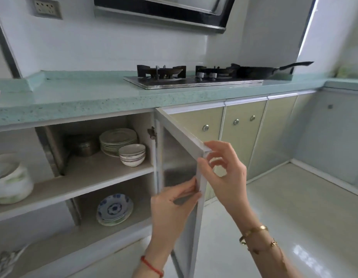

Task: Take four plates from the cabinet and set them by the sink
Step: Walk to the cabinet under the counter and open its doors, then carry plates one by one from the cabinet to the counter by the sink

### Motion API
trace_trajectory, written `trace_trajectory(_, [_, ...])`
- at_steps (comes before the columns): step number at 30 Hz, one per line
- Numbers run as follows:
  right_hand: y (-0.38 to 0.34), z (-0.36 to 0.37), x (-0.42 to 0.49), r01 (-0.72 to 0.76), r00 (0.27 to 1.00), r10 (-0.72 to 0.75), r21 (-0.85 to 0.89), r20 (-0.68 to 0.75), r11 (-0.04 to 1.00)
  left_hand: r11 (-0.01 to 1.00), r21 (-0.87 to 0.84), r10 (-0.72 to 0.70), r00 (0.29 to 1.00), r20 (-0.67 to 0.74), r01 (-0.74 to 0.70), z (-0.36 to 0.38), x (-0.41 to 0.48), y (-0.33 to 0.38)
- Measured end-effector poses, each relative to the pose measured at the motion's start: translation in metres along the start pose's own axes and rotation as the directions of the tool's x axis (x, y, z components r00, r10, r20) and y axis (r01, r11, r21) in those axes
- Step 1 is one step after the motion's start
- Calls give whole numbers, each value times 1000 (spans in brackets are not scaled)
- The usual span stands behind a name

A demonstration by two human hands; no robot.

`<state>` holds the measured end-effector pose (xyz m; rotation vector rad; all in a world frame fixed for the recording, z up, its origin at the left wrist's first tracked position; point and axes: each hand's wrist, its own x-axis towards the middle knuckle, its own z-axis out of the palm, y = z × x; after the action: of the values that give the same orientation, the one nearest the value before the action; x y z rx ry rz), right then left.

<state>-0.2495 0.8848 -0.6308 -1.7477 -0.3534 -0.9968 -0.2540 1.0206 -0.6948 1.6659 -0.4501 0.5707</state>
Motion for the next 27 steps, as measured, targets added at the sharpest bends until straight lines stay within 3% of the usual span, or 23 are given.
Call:
trace_trajectory(8, [26, -42, 15, -55, 995, 38, -183, -95, 982, 992, 80, 106, 993, -49, -102, 76, 8, -9])
trace_trajectory(14, [34, -49, 20, -79, 984, 33, -265, -173, 961, 999, 23, 44, 996, 83, -46, 82, 12, -5])
trace_trajectory(19, [22, -35, 6, 68, 918, -207, -382, -339, 922, 993, -57, -90, 964, 249, 108, 52, 21, -9])
trace_trajectory(21, [18, -22, -7, 197, 913, -306, -363, -271, 911, 991, -28, -124, 969, 215, 133, 29, 28, -13])
trace_trajectory(23, [21, -2, -21, 283, 937, -329, -298, -116, 912, 979, 40, -206, 961, 184, 202, -6, 39, -25])
trace_trajectory(25, [30, 28, -35, 270, 962, -258, -214, 83, 939, 948, 146, -302, 942, 148, 281, -49, 48, -44])
trace_trajectory(27, [43, 57, -47, 156, 960, -108, -173, 259, 973, 894, 224, -417, 904, 99, 388, -90, 50, -65])
